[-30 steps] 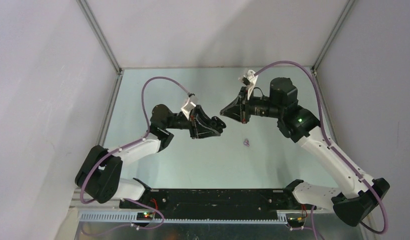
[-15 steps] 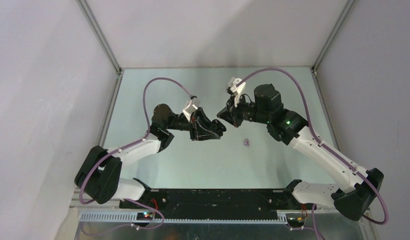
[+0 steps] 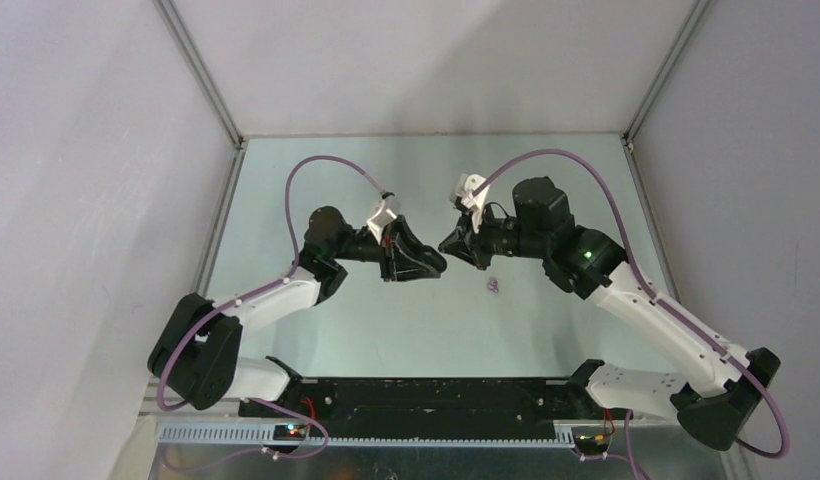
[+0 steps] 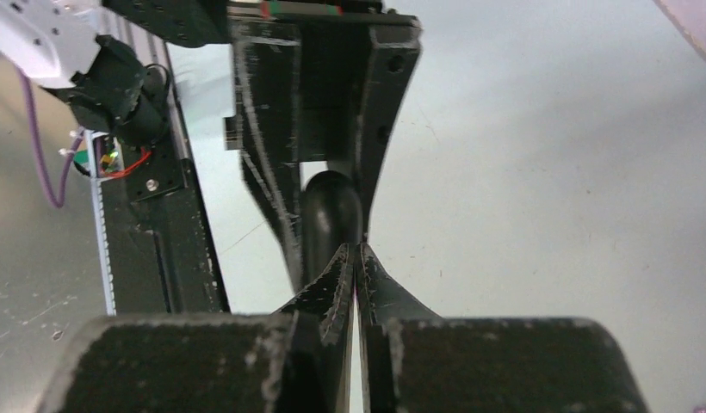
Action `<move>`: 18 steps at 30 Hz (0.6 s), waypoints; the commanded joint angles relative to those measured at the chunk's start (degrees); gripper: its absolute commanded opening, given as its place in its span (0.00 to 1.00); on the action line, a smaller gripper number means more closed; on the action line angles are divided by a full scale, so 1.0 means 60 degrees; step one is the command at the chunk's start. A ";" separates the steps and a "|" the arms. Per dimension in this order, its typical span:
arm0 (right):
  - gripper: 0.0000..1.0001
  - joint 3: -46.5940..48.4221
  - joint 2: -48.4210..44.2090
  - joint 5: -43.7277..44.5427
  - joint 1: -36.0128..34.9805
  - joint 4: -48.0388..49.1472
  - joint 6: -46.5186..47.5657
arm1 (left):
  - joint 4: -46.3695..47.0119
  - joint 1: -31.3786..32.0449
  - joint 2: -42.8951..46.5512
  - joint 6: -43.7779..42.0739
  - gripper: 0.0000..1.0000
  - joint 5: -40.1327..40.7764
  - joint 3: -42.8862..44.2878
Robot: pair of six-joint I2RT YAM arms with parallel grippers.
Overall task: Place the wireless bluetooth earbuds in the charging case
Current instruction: Close the charging case.
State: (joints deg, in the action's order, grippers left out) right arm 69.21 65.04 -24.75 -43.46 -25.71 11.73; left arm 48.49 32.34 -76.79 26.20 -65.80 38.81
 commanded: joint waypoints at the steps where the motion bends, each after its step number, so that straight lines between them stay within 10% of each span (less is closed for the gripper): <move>1: 0.06 0.0067 -0.0420 -0.0789 -0.0067 -0.0209 0.0320 | -0.0305 -0.0041 0.0212 -0.0486 0.00 0.0306 0.0451; 18: 0.18 0.0294 -0.0536 -0.0635 0.2514 0.0337 -0.0684 | -0.2715 -0.0416 -0.0514 -0.1451 0.00 0.1683 0.1193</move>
State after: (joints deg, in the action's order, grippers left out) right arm 69.23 63.09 -27.66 -34.52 -26.04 10.92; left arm 37.71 31.40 -77.41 20.82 -60.62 41.89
